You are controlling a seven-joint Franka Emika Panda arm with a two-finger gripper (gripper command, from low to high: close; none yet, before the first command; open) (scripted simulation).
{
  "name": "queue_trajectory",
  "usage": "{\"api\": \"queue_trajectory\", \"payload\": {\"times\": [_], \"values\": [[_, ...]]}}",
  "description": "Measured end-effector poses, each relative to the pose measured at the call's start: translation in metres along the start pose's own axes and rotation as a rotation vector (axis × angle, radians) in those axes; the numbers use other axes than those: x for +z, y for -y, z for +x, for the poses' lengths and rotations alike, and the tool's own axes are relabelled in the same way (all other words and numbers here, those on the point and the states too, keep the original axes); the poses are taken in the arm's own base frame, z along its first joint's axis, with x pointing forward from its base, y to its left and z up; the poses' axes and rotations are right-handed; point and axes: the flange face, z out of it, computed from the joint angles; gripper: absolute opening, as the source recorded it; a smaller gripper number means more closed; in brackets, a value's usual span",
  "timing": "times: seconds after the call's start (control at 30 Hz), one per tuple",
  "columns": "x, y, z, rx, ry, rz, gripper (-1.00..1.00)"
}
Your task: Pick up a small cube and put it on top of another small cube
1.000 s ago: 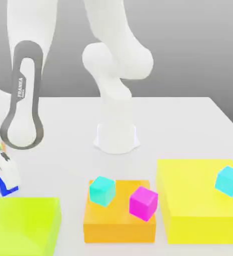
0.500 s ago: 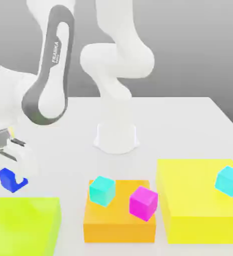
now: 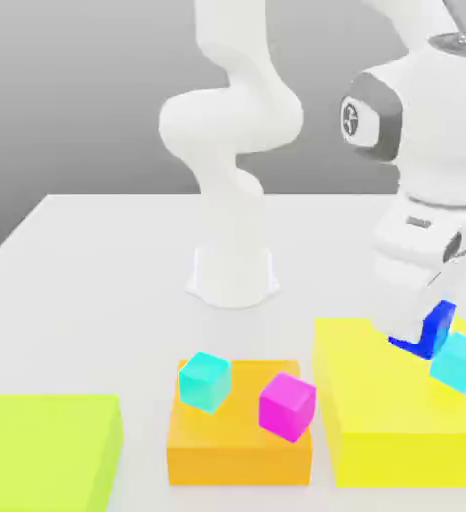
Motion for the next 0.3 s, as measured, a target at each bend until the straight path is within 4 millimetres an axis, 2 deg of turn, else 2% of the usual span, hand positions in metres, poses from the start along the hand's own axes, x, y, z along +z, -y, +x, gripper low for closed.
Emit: {"api": "queue_trajectory", "payload": {"times": [0.03,0.1,0.13,0.3], "values": [[0.007,0.008,-0.002,-0.025,-0.002,-0.006,-1.00],[0.032,0.011,-0.002,-0.038,-0.004,-0.010,-1.00],[0.046,0.011,-0.003,-0.040,-0.005,-0.011,1.00],[0.046,0.013,-0.003,-0.043,-0.005,-0.011,1.00]]}}
